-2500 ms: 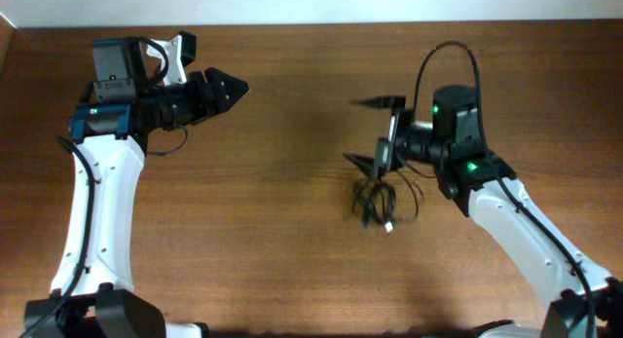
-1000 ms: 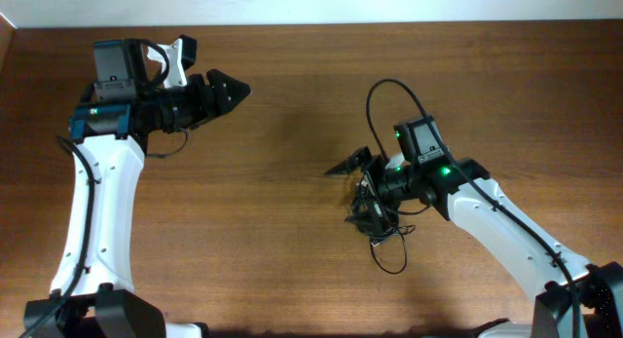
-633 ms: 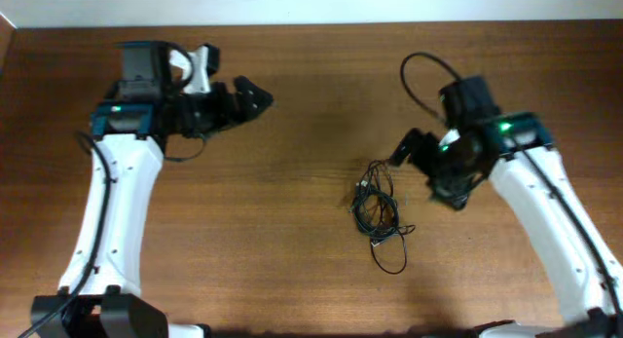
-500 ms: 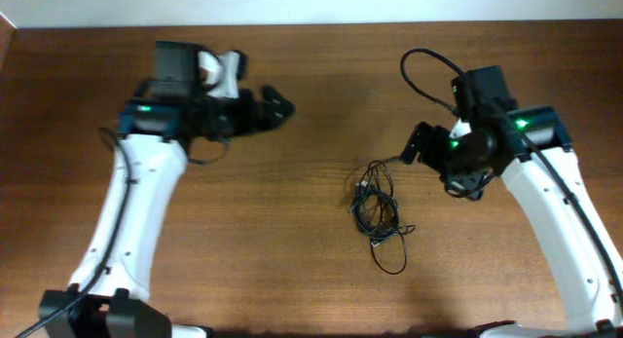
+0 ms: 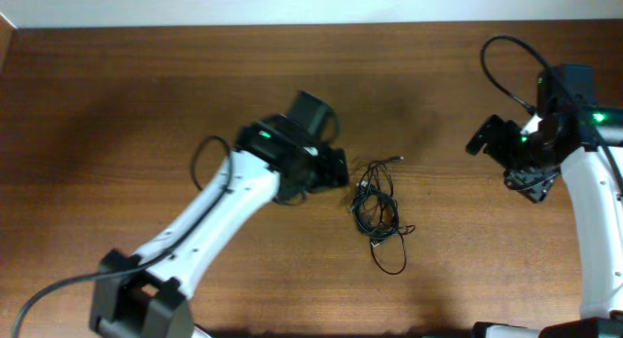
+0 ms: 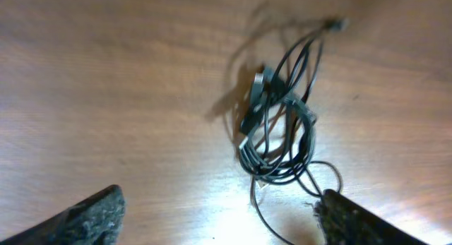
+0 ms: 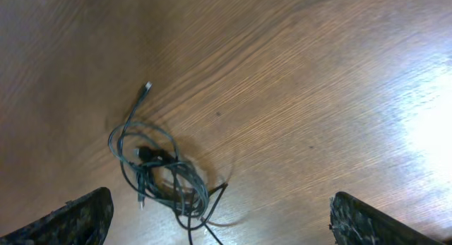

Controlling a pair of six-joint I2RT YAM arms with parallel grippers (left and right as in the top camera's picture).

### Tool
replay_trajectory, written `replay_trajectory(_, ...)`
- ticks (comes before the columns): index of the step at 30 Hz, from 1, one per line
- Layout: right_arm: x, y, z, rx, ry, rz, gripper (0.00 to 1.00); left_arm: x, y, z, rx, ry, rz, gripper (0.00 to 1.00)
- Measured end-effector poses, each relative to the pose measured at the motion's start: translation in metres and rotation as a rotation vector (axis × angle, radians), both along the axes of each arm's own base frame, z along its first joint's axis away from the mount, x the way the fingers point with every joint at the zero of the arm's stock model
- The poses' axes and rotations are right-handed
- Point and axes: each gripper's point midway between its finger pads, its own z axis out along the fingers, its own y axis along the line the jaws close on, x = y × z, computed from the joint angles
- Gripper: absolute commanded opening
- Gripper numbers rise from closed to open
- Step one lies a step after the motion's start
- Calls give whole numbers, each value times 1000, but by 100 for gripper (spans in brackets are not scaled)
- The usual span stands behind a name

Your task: Untangle cables

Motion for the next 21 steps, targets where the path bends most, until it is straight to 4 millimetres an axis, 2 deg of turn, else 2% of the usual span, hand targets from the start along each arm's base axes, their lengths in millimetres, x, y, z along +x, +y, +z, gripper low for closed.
replay_trajectory(3,-1,-7,0,0,2,-23,99,-13,-24,-22,-3,34,9,76)
replay_trajectory(7,-1,-8,0,0,2,-24,98,-29,-58,-50,-7,76,31,69)
replay_trajectory(9,-1,-8,0,0,2,-24,99,-34,-64,-62,6,108,66,76)
replay_trajectory(10,-1,-8,0,-1,2,-23,99,-36,-65,-70,19,130,91,88)
replay_trajectory(11,-1,-8,0,-1,2,-22,98,-39,-66,-79,33,157,122,93)
replay_trajectory(13,-2,-8,0,0,7,-22,99,-42,-65,-95,59,200,168,97)
replay_trajectory(15,-4,-7,-1,1,14,-22,98,-43,-65,-110,76,232,218,93)
replay_trajectory(16,-4,-7,-1,1,16,-22,99,-41,-67,-117,77,239,236,67)
replay_trajectory(17,-5,-7,-1,2,20,-22,99,-40,-69,-124,78,247,253,32)
replay_trajectory(18,-6,-7,-1,2,22,-22,98,-36,-73,-123,58,240,266,9)
replay_trajectory(19,-7,-7,-2,3,28,-22,98,-33,-76,-125,46,238,268,0)
replay_trajectory(21,-11,-6,-2,5,43,-22,99,-35,-76,-129,52,252,274,0)
